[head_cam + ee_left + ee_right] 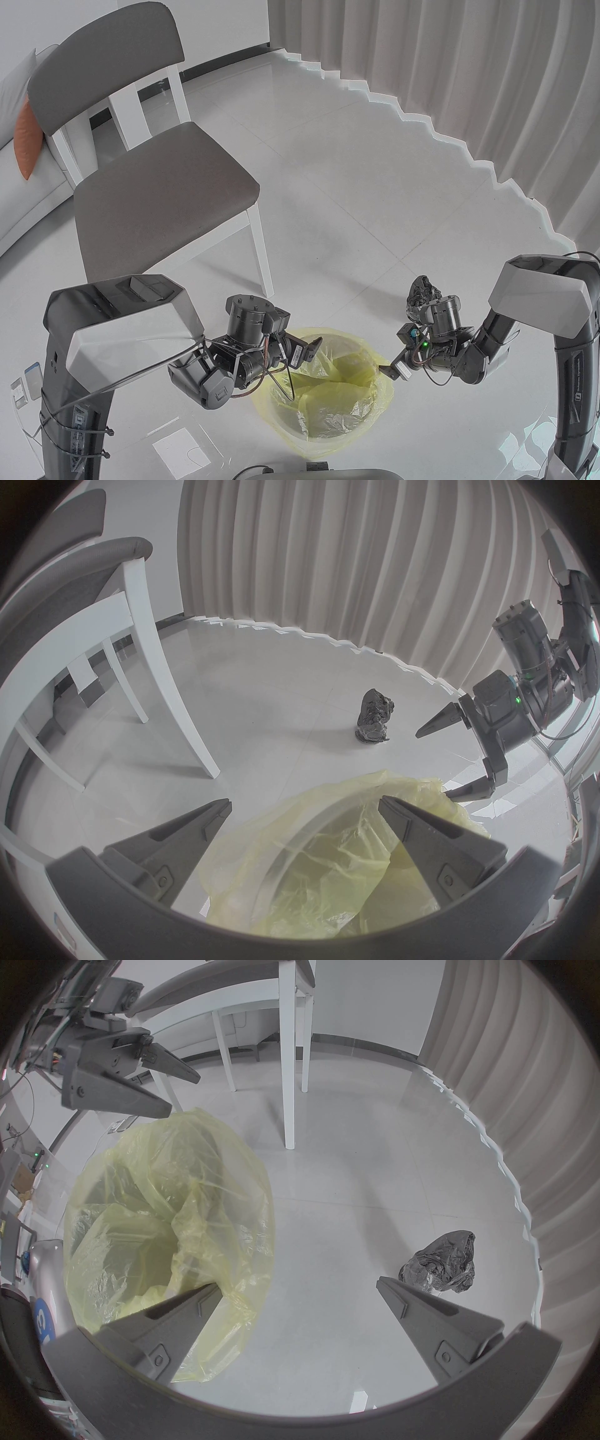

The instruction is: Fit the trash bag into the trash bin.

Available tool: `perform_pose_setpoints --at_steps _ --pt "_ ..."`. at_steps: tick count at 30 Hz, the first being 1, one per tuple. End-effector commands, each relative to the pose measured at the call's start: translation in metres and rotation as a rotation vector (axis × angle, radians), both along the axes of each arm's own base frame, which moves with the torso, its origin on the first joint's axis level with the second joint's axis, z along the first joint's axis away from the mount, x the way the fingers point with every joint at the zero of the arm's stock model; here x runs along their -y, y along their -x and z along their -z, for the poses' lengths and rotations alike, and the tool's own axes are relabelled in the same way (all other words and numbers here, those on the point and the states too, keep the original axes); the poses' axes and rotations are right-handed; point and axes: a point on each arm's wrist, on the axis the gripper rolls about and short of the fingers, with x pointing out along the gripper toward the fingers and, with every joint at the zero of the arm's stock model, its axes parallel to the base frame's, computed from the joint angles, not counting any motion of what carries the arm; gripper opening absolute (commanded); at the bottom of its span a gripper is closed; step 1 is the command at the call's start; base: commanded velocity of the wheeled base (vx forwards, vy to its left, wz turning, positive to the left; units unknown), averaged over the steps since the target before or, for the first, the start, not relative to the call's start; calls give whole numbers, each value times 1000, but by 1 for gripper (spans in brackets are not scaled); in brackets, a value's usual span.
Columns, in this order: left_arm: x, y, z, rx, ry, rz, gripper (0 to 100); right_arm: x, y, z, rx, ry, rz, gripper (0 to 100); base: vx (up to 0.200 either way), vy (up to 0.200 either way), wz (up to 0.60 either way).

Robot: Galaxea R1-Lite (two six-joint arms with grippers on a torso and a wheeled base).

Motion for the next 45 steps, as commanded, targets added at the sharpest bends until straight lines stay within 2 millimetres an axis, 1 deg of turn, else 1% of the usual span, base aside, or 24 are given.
perform_pose_setpoints --at_steps 1,5,6,9,10,12,15,18,20,22,26,27,29,31,32,35,45 --pt "-5 1 -11 19 15 -9 100 24 8 -15 68 -44 48 100 0 0 0" --pt "-6 3 -16 33 27 -9 100 41 16 -35 128 -133 39 100 0 0 0" --pt "-6 3 -17 34 29 -9 100 43 17 -36 130 -141 40 100 0 0 0" --pt "-7 7 -15 21 26 -3 100 56 20 -41 124 -243 77 100 0 0 0" --pt "-7 7 -15 21 26 -3 100 56 20 -41 124 -247 79 100 0 0 0" --pt "-8 8 -14 16 23 -1 100 68 23 -42 128 -323 107 100 0 0 0" --pt "-9 9 -13 13 33 6 100 76 38 -37 91 -373 88 100 0 0 0" --pt "-14 10 -9 20 47 17 100 79 58 -27 56 -362 82 100 0 0 0" --pt "-17 9 -5 27 54 15 100 81 67 -19 60 -361 80 100 0 0 0" --pt "-21 9 -2 30 55 6 100 82 69 -14 88 -365 77 100 0 0 0" --pt "-26 12 1 25 62 16 100 82 78 0 60 -346 66 100 0 0 0" --pt "-26 12 1 25 62 16 100 82 78 0 60 -346 66 100 0 0 0" --pt "-29 12 1 30 66 12 100 81 78 8 44 -333 59 100 0 0 0" --pt "-29 12 1 33 65 11 100 79 78 11 34 -331 54 100 0 0 0" --pt "-29 11 0 35 67 11 100 76 78 17 17 -328 44 100 0 0 0" --pt "-28 10 -2 40 71 12 100 72 74 25 9 -327 33 100 0 0 0" --pt "-29 11 0 36 69 10 100 60 67 24 35 -336 -6 100 0 0 0"
